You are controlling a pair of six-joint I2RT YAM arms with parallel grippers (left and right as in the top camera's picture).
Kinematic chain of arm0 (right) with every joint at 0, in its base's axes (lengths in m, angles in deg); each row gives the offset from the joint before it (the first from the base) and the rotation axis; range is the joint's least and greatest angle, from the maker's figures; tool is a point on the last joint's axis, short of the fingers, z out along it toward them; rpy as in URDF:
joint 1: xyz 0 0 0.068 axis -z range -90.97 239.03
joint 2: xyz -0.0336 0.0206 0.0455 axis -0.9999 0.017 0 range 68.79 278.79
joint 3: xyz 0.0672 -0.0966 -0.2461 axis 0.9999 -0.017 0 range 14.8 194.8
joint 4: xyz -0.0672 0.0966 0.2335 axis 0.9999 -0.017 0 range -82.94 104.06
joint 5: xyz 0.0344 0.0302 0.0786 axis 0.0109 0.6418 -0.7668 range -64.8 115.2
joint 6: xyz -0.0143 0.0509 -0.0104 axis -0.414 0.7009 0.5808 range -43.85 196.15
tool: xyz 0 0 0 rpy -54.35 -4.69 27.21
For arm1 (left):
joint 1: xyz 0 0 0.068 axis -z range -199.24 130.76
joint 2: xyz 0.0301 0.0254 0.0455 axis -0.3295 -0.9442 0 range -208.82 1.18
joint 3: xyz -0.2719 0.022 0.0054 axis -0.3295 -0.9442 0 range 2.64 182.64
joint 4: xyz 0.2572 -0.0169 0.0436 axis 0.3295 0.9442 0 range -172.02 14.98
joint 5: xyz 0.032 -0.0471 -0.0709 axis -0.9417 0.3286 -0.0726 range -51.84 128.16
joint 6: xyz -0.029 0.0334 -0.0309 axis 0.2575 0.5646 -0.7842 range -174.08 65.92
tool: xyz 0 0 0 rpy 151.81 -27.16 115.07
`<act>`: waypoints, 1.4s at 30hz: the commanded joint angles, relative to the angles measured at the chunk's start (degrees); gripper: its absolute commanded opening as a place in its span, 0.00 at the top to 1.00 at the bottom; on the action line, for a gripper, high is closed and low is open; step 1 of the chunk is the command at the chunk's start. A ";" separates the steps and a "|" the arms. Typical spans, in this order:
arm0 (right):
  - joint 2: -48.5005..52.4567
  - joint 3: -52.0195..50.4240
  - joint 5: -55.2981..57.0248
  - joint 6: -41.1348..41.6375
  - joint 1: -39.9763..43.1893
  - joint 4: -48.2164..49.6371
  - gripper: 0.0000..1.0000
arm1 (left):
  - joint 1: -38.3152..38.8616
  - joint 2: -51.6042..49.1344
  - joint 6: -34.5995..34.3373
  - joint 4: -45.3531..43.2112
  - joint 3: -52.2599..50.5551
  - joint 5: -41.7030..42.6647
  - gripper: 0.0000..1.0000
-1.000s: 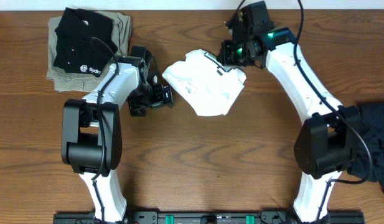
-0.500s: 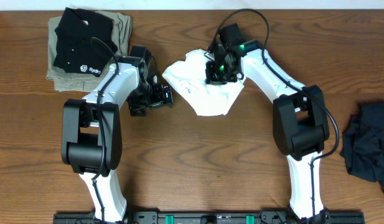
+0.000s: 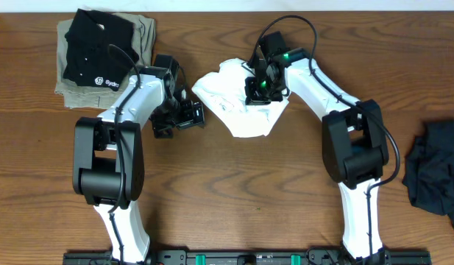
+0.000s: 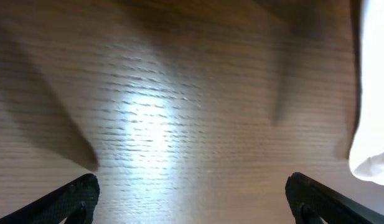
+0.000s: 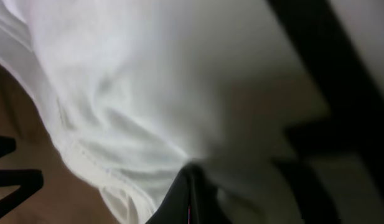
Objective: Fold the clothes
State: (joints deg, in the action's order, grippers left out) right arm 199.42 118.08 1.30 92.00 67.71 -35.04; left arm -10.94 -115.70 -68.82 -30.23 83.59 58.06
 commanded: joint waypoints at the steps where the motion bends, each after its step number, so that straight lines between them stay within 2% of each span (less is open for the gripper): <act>1: -6.29 0.92 1.75 0.83 0.66 -1.42 0.99 | -0.24 1.62 3.91 -0.04 -0.37 6.05 0.02; 3: -7.61 0.92 6.36 0.76 0.76 -3.30 0.99 | -0.24 1.86 6.03 -0.35 -0.37 9.05 0.03; 7: -7.67 0.87 13.42 -1.29 1.60 -5.90 0.99 | -0.24 1.92 6.21 -0.35 -0.37 9.46 0.03; 13: -7.61 -0.02 12.52 -1.36 2.64 -5.99 0.99 | -0.24 1.92 6.12 -0.68 -0.37 9.46 0.03; 23: -7.61 -8.04 9.94 -0.61 -0.13 -2.47 0.99 | -0.24 1.92 6.10 -0.68 -0.37 9.46 0.03; 33: -7.61 -16.22 9.44 6.10 -2.43 2.05 0.99 | -0.24 1.92 5.92 -0.24 -0.37 9.46 0.03; 42: -7.61 -17.22 6.91 15.76 -8.52 1.99 0.99 | -0.24 1.92 5.92 0.20 -0.37 9.46 0.03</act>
State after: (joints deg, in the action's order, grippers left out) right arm 191.31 102.56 10.39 102.21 62.70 -32.55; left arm -10.94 -115.27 -64.08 -30.56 83.59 66.74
